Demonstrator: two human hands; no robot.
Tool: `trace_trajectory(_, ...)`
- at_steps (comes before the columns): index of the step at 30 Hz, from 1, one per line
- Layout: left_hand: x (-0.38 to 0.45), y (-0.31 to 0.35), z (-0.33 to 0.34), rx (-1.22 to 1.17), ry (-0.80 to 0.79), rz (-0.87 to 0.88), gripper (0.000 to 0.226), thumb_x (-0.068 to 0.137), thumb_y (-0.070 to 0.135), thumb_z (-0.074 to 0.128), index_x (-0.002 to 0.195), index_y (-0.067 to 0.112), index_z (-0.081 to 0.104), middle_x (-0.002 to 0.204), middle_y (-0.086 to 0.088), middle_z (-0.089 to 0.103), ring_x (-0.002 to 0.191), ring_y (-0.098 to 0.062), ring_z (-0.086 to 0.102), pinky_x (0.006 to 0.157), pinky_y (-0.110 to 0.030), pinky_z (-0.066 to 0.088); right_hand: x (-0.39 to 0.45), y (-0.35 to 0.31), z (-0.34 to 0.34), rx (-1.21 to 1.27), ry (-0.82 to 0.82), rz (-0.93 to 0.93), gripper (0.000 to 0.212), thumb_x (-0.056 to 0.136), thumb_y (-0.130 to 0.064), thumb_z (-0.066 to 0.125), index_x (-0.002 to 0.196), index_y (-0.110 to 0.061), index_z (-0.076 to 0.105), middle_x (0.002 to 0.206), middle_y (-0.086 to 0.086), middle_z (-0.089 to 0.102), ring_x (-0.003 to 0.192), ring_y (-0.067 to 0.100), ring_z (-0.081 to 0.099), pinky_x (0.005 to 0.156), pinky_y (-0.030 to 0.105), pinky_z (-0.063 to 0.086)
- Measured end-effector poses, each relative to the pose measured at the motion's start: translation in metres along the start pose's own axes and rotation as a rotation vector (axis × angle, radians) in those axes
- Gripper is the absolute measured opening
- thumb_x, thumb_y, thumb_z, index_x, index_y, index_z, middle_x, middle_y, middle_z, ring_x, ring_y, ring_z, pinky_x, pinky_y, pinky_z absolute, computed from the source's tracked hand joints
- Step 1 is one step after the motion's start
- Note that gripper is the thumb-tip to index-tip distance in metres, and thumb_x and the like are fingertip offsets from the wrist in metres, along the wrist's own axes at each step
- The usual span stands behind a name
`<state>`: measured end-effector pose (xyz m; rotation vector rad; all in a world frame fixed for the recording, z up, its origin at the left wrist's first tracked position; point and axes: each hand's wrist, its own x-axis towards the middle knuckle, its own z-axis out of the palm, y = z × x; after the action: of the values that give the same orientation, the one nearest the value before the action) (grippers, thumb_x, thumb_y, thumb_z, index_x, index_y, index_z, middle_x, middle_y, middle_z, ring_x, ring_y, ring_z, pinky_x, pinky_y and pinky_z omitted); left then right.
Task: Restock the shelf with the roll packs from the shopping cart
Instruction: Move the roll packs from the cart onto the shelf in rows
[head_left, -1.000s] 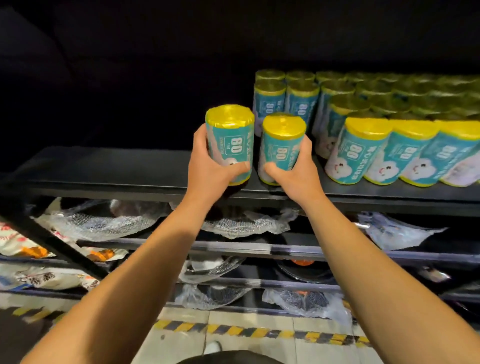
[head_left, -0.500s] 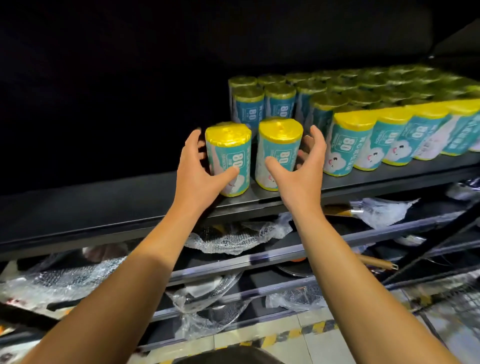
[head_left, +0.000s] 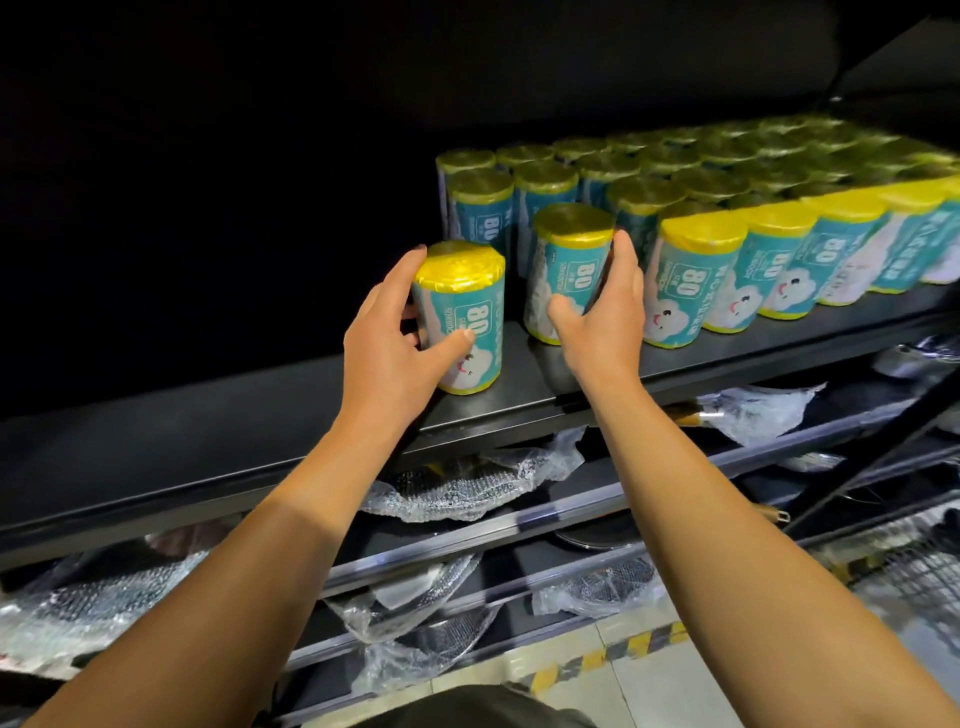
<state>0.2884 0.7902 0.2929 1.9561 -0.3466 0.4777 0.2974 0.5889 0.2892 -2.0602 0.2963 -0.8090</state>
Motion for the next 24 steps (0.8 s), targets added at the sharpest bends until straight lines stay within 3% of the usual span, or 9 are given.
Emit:
trace_trajectory(3,0.008,-0.001,0.009,-0.014,-0.011,-0.005,0.081,0.079,0.010,0.081,0.147,0.028,0.042,0.137,0.003,0.051,0.116,-0.009,0.055,0.086,-0.027,0.058,0.007,0.003,0.002,-0.011,-0.002,0.015,0.086,0.086,-0.013,0.071,0.157,-0.012,0.022,0.144,0.011,0.042,0.132,0.022,0.043,0.096,0.015,0.029)
trace_trajectory(6,0.019,-0.004,0.021,-0.004,0.000,-0.004,0.082,0.078,0.013,0.082,0.148,0.028,0.041,0.129,0.005,0.052,0.114,-0.009,0.055,0.087,-0.033,0.059,0.008,0.003,0.006,0.003,0.028,0.030,0.085,0.085,-0.011,0.071,0.156,-0.011,0.024,0.144,0.012,0.042,0.132,0.022,0.042,0.096,0.014,0.027)
trace_trajectory(10,0.036,-0.004,0.038,0.008,0.041,0.001,0.084,0.075,0.019,0.084,0.148,0.025,0.042,0.120,0.008,0.057,0.108,-0.007,0.059,0.088,-0.038,0.059,-0.002,0.002,0.011,0.070,0.083,0.053,0.079,0.082,-0.014,0.070,0.151,-0.006,0.031,0.147,0.015,0.038,0.137,0.027,0.037,0.114,0.035,0.033)
trace_trajectory(12,0.045,-0.006,0.046,0.076,0.060,0.013,0.089,0.074,0.025,0.084,0.150,0.027,0.039,0.124,0.006,0.062,0.110,-0.008,0.060,0.091,-0.037,0.058,-0.008,0.003,0.012,0.127,0.077,0.056,0.075,0.080,-0.022,0.065,0.147,-0.005,0.036,0.142,0.014,0.043,0.133,0.024,0.039,0.111,0.042,0.037)
trace_trajectory(15,0.057,-0.008,0.057,0.122,0.067,0.009,0.092,0.074,0.030,0.084,0.151,0.031,0.035,0.136,0.004,0.059,0.120,-0.011,0.058,0.094,-0.037,0.056,-0.012,0.003,0.010,0.213,0.034,0.085,0.070,0.081,-0.027,0.060,0.145,-0.010,0.040,0.139,0.010,0.046,0.129,0.018,0.043,0.109,0.035,0.039)
trace_trajectory(19,0.065,-0.012,0.066,0.089,0.074,0.012,0.088,0.076,0.029,0.082,0.150,0.033,0.036,0.140,0.005,0.056,0.122,-0.010,0.057,0.093,-0.040,0.056,-0.006,0.005,0.010,0.272,0.009,0.142,0.071,0.089,-0.020,0.066,0.152,-0.014,0.033,0.149,0.008,0.039,0.135,0.017,0.043,0.105,0.021,0.033)
trace_trajectory(24,0.072,-0.015,0.076,0.096,0.096,0.011,0.088,0.076,0.028,0.082,0.151,0.031,0.037,0.144,0.002,0.052,0.124,-0.017,0.056,0.093,-0.043,0.056,0.005,0.005,0.015,0.315,-0.037,0.183,0.080,0.089,-0.022,0.068,0.156,-0.014,0.026,0.154,0.005,0.032,0.138,0.016,0.037,0.108,0.023,0.031)
